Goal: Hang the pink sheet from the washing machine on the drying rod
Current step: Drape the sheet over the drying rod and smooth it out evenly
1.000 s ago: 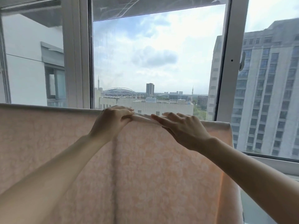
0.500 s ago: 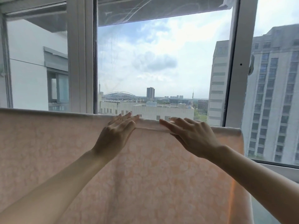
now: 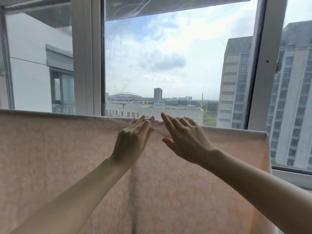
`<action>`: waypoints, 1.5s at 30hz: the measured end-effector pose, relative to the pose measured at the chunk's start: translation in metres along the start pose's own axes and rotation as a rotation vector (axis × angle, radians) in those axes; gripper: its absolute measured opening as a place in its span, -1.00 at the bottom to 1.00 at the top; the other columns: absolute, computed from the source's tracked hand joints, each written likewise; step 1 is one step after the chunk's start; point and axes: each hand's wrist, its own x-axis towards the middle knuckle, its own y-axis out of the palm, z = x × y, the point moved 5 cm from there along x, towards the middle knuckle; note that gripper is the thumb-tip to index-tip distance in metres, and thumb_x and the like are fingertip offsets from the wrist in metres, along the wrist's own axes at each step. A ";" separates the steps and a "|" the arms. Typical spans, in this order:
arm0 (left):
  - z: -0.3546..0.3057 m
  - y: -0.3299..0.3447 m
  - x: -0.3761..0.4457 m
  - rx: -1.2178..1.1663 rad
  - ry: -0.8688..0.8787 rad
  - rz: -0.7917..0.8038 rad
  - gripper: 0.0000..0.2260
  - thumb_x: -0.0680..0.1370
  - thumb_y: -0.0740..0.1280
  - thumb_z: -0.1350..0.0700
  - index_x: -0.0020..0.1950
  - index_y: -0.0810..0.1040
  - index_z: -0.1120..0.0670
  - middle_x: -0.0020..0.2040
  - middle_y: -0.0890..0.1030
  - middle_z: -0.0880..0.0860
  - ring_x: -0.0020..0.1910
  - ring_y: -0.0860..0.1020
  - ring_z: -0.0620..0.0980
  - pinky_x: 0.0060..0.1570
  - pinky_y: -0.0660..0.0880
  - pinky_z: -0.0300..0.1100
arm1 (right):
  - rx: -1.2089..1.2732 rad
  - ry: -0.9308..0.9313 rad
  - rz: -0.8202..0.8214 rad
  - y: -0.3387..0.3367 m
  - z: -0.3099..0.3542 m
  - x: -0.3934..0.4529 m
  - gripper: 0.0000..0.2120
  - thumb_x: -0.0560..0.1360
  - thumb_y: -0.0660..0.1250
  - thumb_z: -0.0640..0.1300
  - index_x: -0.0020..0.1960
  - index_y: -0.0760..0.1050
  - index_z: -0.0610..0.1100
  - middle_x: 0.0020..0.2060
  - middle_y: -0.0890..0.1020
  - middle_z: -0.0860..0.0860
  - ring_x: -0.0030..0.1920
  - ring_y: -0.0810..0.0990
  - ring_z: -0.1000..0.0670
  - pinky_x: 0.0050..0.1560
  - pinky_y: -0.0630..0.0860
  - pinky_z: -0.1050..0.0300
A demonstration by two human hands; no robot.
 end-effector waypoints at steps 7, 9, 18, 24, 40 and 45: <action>0.004 -0.014 0.004 -0.035 -0.066 -0.022 -0.81 0.60 0.30 0.05 -0.03 0.59 0.17 -0.06 0.70 0.04 -0.04 0.68 -0.02 -0.07 0.62 -0.13 | -0.030 -0.024 -0.039 0.008 0.026 0.040 -0.42 0.62 0.13 0.10 0.51 0.18 -0.23 0.20 0.60 -0.11 0.00 0.66 -0.11 -0.17 0.63 -0.04; 0.010 -0.018 0.002 -0.036 -0.058 -0.002 -0.82 0.61 0.28 0.06 -0.02 0.57 0.16 -0.09 0.69 0.02 -0.10 0.67 -0.04 -0.16 0.61 -0.16 | -0.065 -0.039 -0.067 0.013 0.028 0.037 -0.46 0.62 0.20 -0.01 0.51 0.18 -0.21 0.12 0.63 -0.14 -0.10 0.67 -0.11 -0.28 0.61 0.02; 0.093 -0.044 -0.008 0.124 -0.144 0.171 -0.68 0.53 0.35 0.27 0.28 0.56 0.11 0.13 0.64 0.06 0.13 0.57 0.06 0.08 0.54 0.00 | -0.042 -0.076 -0.056 0.020 0.017 0.028 -0.47 0.65 0.13 -0.01 0.56 0.03 0.08 0.31 0.48 -0.17 -0.04 0.63 -0.18 -0.15 0.60 -0.07; 0.116 -0.053 -0.004 0.114 -0.124 0.198 -0.71 0.50 0.45 0.12 0.21 0.62 0.08 0.11 0.66 -0.02 0.03 0.57 0.01 -0.05 0.53 -0.06 | -0.017 -0.089 -0.047 0.017 0.020 0.029 -0.52 0.67 0.05 0.03 0.56 0.04 0.08 0.28 0.50 -0.11 -0.09 0.62 -0.14 -0.22 0.59 -0.04; 0.109 -0.052 -0.032 -0.006 0.026 0.196 -0.94 0.61 0.24 0.16 0.01 0.43 0.14 0.35 0.52 0.11 0.37 0.45 0.08 0.34 0.39 0.03 | -0.020 -0.079 -0.057 0.008 0.015 0.020 -0.52 0.66 -0.02 0.08 0.55 0.00 0.14 0.23 0.53 -0.07 -0.13 0.61 -0.07 -0.27 0.57 0.03; 0.114 -0.044 -0.039 0.004 -0.096 0.229 -0.82 0.65 0.16 0.08 0.05 0.47 0.15 0.33 0.53 0.14 0.38 0.42 0.11 0.28 0.45 0.17 | -0.021 -0.084 -0.049 0.013 0.018 0.021 -0.52 0.65 -0.02 0.08 0.55 0.03 0.13 0.35 0.45 -0.14 -0.03 0.60 -0.11 -0.13 0.57 -0.01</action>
